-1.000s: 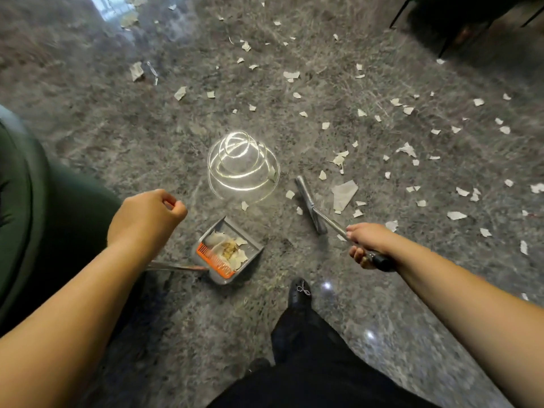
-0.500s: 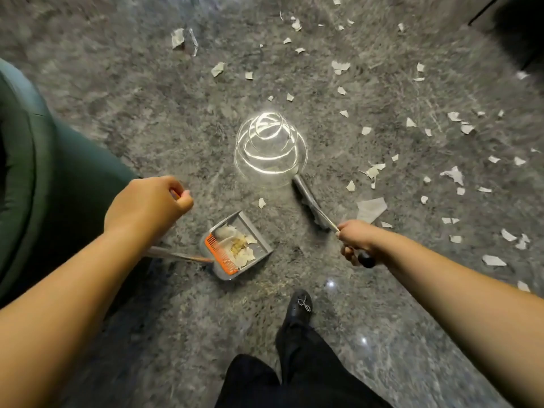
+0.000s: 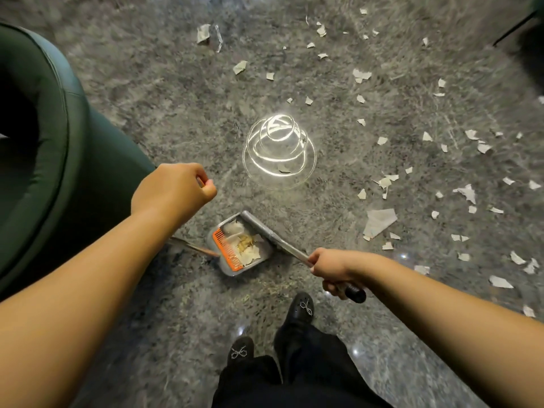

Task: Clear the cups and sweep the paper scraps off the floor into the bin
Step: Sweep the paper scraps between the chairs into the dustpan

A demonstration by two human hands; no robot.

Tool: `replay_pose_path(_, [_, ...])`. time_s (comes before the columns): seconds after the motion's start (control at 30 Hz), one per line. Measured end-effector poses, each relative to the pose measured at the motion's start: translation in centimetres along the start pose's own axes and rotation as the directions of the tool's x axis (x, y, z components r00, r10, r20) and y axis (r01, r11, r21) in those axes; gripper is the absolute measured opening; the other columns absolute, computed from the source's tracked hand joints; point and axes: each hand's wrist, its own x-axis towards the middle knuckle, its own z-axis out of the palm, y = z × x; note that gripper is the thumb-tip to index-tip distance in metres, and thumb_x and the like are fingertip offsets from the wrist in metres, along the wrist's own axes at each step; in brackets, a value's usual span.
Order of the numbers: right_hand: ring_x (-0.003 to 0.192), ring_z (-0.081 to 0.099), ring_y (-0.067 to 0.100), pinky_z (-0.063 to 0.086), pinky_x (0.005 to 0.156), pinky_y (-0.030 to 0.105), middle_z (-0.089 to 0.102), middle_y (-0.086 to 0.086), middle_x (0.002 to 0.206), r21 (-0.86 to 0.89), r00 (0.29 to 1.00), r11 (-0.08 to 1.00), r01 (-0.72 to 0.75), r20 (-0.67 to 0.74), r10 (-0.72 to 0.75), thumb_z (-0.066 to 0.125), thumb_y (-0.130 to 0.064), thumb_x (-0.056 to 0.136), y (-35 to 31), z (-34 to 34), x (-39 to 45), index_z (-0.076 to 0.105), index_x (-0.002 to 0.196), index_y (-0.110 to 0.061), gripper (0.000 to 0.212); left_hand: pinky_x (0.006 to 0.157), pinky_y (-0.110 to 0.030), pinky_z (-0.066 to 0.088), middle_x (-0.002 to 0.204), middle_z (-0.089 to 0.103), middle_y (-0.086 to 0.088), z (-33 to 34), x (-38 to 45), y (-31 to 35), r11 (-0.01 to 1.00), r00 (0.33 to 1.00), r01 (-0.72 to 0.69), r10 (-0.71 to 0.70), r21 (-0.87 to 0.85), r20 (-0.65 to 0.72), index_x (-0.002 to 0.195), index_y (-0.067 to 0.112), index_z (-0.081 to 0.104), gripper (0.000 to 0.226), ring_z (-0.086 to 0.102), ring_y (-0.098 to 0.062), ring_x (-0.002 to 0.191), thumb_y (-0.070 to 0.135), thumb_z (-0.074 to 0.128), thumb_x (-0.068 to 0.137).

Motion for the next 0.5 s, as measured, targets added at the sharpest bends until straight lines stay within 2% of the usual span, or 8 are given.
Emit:
replay_pose_path(0.13, [0.042,0.031,0.013,0.031,0.041,0.013,0.034,0.006,0.054,0.164,1.000,0.986,-0.012,0.021,0.008,0.032,-0.013,0.102,1.3,2.0,-1.9,0.044,0.127,-0.016,0.028,0.063,-0.031,0.047,0.087,0.064,0.002,-0.1,-0.7,-0.7,1.000,1.000,-0.019,0.019,-0.021,-0.008,0.092,0.030,0.068,0.018,0.058,-0.022,0.077,0.044,0.056,0.089])
replay_pose_path(0.27, [0.031,0.033,0.006,0.029,0.039,0.010,0.037,0.005,0.059,0.394,0.999,0.919,-0.013,-0.024,0.025,0.033,-0.015,0.103,2.7,4.1,-4.4,0.050,0.109,-0.027,0.021,0.060,-0.028,0.042,0.085,0.065,0.002,0.0,-2.2,-1.1,0.997,0.998,-0.056,0.055,-0.050,-0.008,0.090,0.030,0.067,0.019,0.058,-0.020,0.076,0.045,0.056,0.089])
replay_pose_path(0.5, [0.029,0.035,0.006,0.030,0.034,0.011,0.042,0.007,0.060,0.540,0.983,0.834,0.116,-0.180,-0.020,0.035,-0.016,0.103,3.1,9.0,-6.7,0.045,0.130,-0.028,0.031,0.059,-0.027,0.036,0.081,0.058,0.005,-0.1,-5.5,-2.5,0.983,0.984,-0.177,0.177,-0.055,-0.002,0.094,0.029,0.068,0.019,0.054,-0.016,0.072,0.043,0.056,0.091])
